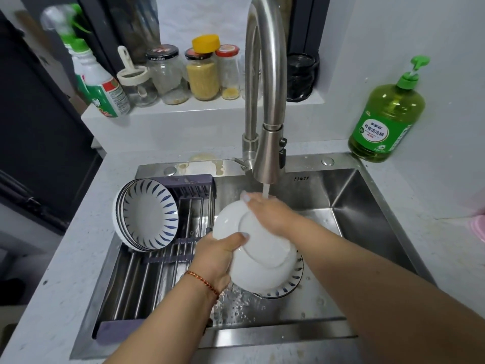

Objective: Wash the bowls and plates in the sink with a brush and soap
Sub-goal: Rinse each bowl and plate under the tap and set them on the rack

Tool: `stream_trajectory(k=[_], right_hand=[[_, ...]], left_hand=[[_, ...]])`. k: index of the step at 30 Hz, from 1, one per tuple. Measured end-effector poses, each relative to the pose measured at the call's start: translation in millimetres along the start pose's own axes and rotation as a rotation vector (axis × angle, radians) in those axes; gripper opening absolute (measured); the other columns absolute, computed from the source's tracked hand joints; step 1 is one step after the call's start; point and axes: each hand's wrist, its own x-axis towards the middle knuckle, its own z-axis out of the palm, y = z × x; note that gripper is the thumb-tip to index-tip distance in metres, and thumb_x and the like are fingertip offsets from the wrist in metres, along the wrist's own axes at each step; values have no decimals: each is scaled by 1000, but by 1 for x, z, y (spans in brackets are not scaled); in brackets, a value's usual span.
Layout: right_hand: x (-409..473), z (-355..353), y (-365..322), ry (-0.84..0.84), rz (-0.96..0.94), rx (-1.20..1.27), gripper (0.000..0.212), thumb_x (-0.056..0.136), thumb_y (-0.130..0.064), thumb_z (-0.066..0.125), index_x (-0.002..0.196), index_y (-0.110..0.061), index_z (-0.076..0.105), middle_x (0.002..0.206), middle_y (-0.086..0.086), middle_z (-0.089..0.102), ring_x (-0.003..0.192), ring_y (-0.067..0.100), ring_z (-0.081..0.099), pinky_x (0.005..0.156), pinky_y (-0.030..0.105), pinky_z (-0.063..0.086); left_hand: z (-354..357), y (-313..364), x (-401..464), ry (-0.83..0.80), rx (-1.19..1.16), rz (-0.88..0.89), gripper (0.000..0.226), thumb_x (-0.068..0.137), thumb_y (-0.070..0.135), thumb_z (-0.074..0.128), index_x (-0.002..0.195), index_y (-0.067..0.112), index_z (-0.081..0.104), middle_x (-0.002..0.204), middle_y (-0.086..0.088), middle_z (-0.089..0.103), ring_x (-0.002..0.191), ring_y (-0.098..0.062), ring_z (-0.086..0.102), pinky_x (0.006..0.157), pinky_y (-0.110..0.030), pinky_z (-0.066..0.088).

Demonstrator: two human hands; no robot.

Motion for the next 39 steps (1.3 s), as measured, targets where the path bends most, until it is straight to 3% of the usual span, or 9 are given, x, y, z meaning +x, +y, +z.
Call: stream_trajectory(k=[5, 8, 14, 18, 23, 26, 30, 36, 39], right_hand=[[8, 11, -31, -69, -187, -244, 49, 101, -50, 22, 138, -29, 46, 145, 0, 44, 134, 24, 38, 109, 44, 29], [15, 5, -21, -65, -17, -97, 54, 94, -63, 24, 137, -38, 44, 141, -1, 46, 128, 26, 42, 98, 35, 33], [3, -20, 39, -85, 278, 845, 48, 86, -48, 62, 118, -13, 66, 100, 8, 73, 84, 23, 68, 79, 35, 53], [-20, -16, 73, -100, 286, 1320, 56, 82, -50, 56, 125, -15, 63, 122, 14, 65, 113, 31, 60, 99, 46, 46], [-48, -7, 98, -64, 145, 1754, 59, 96, -52, 30, 128, -13, 60, 130, 18, 59, 116, 37, 58, 88, 50, 53], [-61, -1, 102, -8, 57, 1864, 59, 97, -52, 26, 129, -14, 58, 131, 19, 58, 114, 38, 59, 88, 54, 52], [-67, 11, 101, 112, 9, 1914, 60, 97, -55, 26, 136, -17, 53, 134, 15, 57, 116, 36, 58, 84, 51, 54], [-64, 18, 90, 159, -16, 1974, 56, 92, -50, 36, 130, -16, 59, 131, 14, 59, 111, 33, 62, 81, 48, 56], [-60, 20, 80, 129, 35, 1947, 54, 99, -47, 30, 121, -13, 66, 126, 14, 63, 110, 32, 63, 89, 48, 53]], left_hand=[[-8, 3, 1, -23, 53, 33, 28, 77, -12, 66, 103, -3, 65, 92, -22, 72, 78, -34, 69, 65, -40, 57], [-14, 11, 4, -47, 62, 55, 28, 78, -13, 64, 103, -1, 65, 93, -22, 71, 77, -33, 68, 65, -42, 59], [-11, 30, 20, -94, 35, 61, 33, 79, -8, 65, 112, -1, 63, 102, -24, 69, 84, -36, 67, 69, -47, 58], [15, 38, 31, -156, 54, 70, 26, 81, -4, 65, 106, 4, 65, 94, -18, 71, 77, -32, 68, 64, -44, 58], [53, 33, 44, -114, 249, 141, 21, 83, 18, 71, 103, 13, 68, 90, -11, 73, 78, -30, 70, 70, -46, 59], [67, 24, 53, -12, 326, 226, 18, 92, 25, 52, 95, 20, 68, 80, -3, 68, 70, -20, 63, 71, -36, 55], [76, 7, 52, -17, 320, 223, 29, 95, 32, 48, 119, 27, 61, 106, -2, 69, 94, -24, 64, 94, -55, 50], [70, -13, 42, 123, -92, 44, 25, 101, 30, 44, 102, 17, 65, 76, -2, 72, 74, -26, 66, 78, -49, 56], [55, -18, 42, 164, -173, -42, 25, 98, 32, 49, 102, 16, 68, 89, -7, 72, 81, -30, 67, 76, -57, 55]])
